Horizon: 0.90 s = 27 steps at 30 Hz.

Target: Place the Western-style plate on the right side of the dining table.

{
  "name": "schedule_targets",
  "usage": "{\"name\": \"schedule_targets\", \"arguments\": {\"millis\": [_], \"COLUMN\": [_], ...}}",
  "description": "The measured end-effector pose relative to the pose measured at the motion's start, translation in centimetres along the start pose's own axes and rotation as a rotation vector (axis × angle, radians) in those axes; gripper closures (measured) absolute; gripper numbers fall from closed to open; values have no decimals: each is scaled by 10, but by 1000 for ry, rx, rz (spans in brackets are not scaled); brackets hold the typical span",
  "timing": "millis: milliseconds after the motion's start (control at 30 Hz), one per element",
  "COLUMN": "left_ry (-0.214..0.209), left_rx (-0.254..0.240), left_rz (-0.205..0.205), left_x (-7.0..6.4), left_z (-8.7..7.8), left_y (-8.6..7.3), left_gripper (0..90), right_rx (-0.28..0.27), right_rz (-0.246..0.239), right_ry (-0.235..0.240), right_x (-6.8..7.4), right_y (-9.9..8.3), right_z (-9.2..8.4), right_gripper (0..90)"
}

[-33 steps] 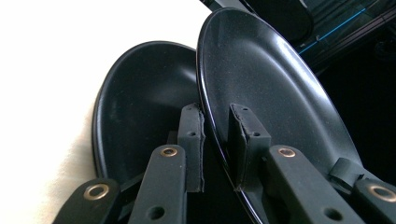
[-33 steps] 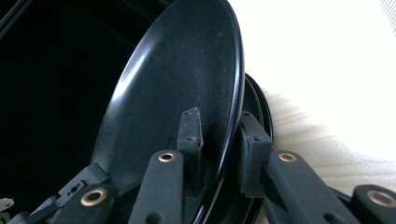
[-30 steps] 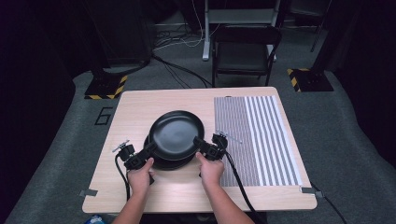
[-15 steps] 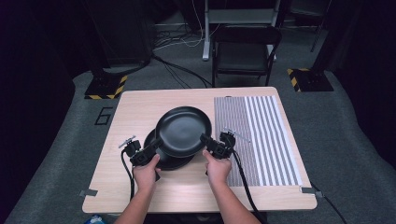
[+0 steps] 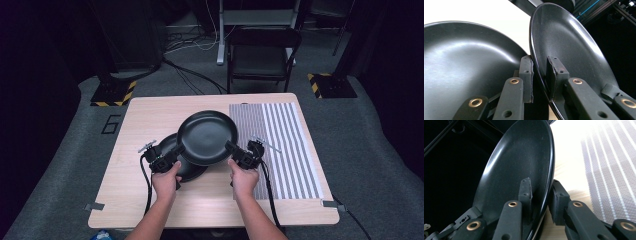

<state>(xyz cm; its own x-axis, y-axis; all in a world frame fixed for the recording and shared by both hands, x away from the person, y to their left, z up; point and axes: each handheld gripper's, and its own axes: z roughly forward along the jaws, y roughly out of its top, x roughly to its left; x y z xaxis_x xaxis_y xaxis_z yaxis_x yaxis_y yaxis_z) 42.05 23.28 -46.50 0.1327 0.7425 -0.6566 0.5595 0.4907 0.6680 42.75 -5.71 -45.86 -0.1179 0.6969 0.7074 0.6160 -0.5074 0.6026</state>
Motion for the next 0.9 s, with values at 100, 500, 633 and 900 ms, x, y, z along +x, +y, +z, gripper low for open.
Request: {"name": "schedule_targets", "arguments": {"millis": [100, 500, 633, 900], "left_ry": [-9, -52, -63, -80], "left_rx": [8, 42, 53, 74], "left_rz": [7, 39, 46, 61], "left_x": [-6, -28, -36, -51], "left_z": [4, 23, 29, 41], "left_y": [-1, -9, -12, -19], "left_gripper": [756, 755, 754, 754], "right_rx": [-14, -54, -65, -91], "right_rz": [8, 19, 27, 35], "right_ry": [-4, -32, -39, -58], "right_x": [-4, -22, -27, -40], "right_y": [3, 16, 20, 26], "right_z": [-4, -27, -34, -48], "right_gripper": [740, 739, 739, 739]}}
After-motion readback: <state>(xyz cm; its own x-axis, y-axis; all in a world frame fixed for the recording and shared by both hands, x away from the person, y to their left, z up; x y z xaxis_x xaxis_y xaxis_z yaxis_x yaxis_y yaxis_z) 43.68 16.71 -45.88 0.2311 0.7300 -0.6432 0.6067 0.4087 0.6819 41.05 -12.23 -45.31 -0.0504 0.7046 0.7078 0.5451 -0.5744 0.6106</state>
